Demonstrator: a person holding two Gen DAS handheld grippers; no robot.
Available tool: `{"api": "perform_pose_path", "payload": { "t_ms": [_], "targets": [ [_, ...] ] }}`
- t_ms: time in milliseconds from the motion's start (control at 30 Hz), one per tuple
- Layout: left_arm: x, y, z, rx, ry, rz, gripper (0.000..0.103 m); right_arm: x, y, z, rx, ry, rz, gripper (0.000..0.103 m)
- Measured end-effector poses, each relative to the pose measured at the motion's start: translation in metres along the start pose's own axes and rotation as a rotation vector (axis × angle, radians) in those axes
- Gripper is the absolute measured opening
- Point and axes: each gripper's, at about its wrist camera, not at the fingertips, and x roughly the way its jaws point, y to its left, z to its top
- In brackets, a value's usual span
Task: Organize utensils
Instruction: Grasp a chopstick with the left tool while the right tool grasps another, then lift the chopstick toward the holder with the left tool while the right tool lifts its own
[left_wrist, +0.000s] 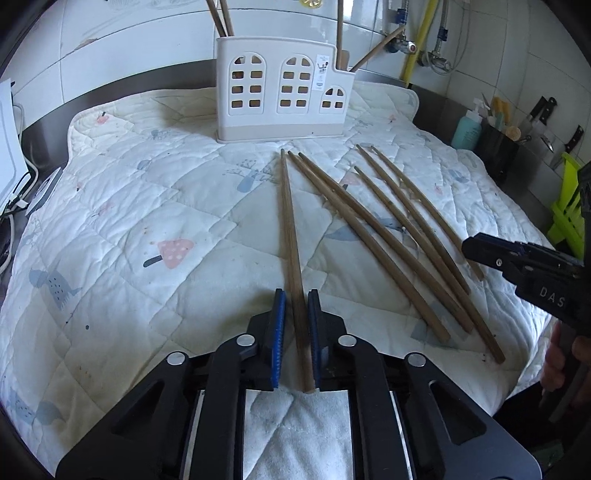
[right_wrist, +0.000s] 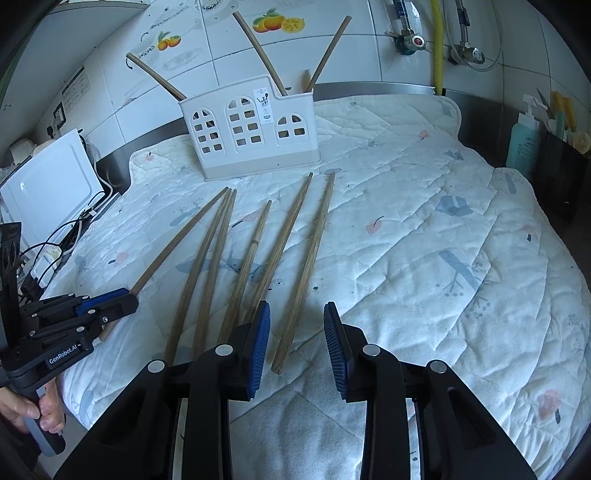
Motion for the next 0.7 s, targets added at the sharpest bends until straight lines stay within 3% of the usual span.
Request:
{"api": "perform_pose_path", "payload": {
  "t_ms": [200, 433, 700],
  "targets": [
    [-0.001, 0.004, 0.002, -0.022, 0.006, 0.005, 0.005, 0.009, 0.0, -0.001, 0.012, 0.01, -0.009, 0.023],
    [0.001, 0.008, 0.005, -0.046, 0.005, -0.015, 0.005, 0.01, -0.001, -0.002, 0.01, -0.001, -0.046, 0.008],
    [-0.009, 0.016, 0.011, -0.076, -0.026, -0.043, 0.005, -0.021, -0.006, 0.011, 0.005, -0.083, -0.061, 0.007]
  ]
}}
